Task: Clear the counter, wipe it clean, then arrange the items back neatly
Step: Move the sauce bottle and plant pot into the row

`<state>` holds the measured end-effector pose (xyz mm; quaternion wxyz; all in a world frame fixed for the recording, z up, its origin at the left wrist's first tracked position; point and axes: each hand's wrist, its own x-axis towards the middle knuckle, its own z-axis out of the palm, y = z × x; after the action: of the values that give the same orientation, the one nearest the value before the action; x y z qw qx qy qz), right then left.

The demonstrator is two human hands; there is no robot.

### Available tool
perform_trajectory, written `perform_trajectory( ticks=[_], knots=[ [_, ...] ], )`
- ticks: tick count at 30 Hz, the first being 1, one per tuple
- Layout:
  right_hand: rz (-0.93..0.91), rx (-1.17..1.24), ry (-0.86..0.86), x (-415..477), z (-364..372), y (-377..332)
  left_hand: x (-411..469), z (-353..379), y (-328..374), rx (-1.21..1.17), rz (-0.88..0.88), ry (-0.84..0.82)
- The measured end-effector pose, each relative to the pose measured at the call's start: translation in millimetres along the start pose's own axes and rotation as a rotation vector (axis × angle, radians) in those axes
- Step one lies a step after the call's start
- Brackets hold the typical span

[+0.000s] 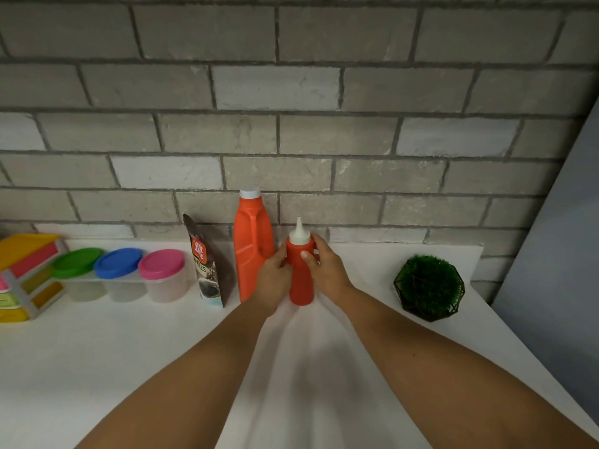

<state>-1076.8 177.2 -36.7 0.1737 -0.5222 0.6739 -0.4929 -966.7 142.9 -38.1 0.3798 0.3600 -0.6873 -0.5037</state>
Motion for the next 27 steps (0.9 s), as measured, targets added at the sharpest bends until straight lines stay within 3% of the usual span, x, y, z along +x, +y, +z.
perform_trajectory(
  ticks=[12, 17, 21, 27],
  knots=[
    [0.033, -0.041, -0.052, 9.9, 0.4, 2.6, 1.0, 10.6, 1.6, 0.13, -0.009, -0.003],
    [0.048, -0.261, -0.014, 7.7, -27.4, 8.4, -9.8, 30.8, 0.9, 0.33, -0.014, 0.132],
    [0.036, -0.389, 0.053, 0.1, -62.3, 11.8, -30.4, 57.0, 8.2, 0.331, 0.0, 0.247],
    [0.09, -0.56, 0.164, -15.2, -123.3, 30.1, -34.9, 103.5, 19.7, 0.283, 0.032, 0.112]
  ],
)
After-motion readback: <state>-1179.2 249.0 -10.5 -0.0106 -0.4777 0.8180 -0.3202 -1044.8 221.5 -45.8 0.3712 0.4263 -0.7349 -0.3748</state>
